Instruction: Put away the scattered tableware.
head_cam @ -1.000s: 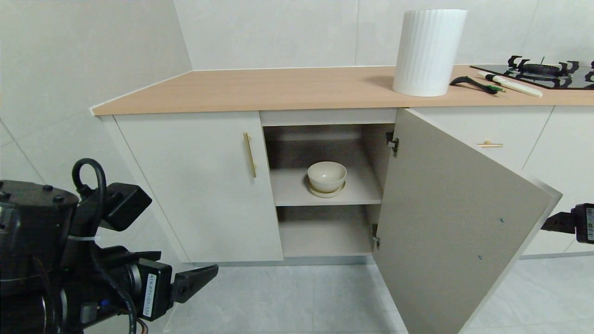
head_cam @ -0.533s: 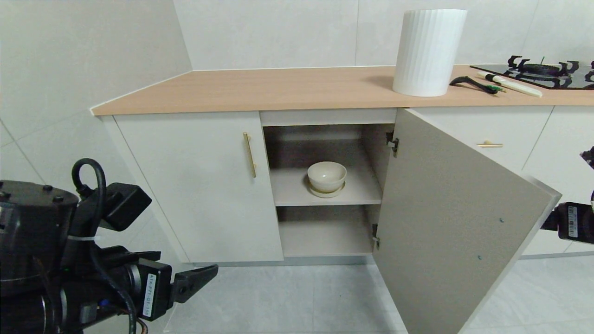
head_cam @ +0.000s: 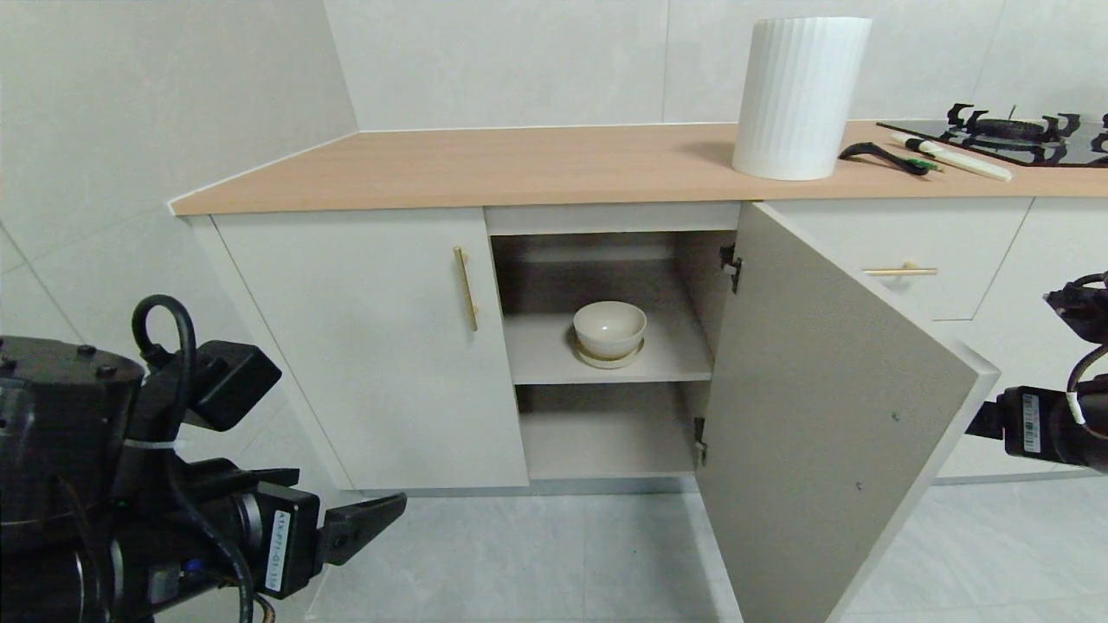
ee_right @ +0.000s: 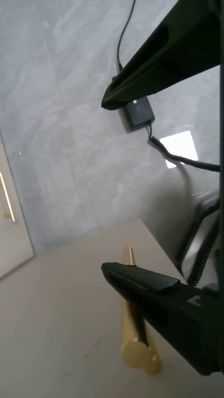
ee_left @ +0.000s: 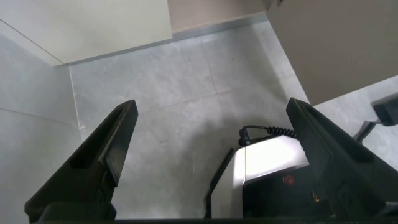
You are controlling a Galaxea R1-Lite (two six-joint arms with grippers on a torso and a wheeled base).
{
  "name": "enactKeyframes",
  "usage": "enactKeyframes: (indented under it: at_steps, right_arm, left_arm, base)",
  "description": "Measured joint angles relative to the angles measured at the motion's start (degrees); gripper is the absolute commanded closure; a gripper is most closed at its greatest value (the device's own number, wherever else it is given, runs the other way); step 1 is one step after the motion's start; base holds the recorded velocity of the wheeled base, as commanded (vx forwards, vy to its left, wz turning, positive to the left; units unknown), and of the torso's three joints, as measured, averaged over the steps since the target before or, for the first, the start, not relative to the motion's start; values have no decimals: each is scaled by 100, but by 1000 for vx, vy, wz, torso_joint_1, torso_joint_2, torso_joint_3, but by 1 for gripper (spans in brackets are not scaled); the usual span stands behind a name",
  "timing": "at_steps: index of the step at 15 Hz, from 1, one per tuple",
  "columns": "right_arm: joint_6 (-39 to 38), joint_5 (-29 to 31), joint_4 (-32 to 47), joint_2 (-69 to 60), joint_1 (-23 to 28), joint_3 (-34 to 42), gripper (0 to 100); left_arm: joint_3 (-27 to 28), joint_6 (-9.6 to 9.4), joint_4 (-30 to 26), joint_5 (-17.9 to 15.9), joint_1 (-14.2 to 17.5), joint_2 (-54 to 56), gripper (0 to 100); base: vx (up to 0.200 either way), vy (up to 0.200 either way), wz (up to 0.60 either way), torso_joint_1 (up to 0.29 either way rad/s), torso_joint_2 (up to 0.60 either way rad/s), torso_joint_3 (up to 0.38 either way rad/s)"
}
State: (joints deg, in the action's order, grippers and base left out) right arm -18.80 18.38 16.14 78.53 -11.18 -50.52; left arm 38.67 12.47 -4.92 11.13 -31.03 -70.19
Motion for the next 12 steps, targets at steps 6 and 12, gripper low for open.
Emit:
enactKeyframes:
  at_steps: [6, 12]
  right_arm:
    - [-288, 15, 0, 143, -1108, -2, 0]
    - [-284, -11, -238, 1182, -1763, -753, 0]
  left_arm:
    - [27, 4, 0, 9, 0, 11, 0]
    - [63, 52, 74, 9, 22, 22, 0]
  base:
    - [0, 0, 0, 0, 0, 0]
    - [0, 0, 0, 0, 0, 0]
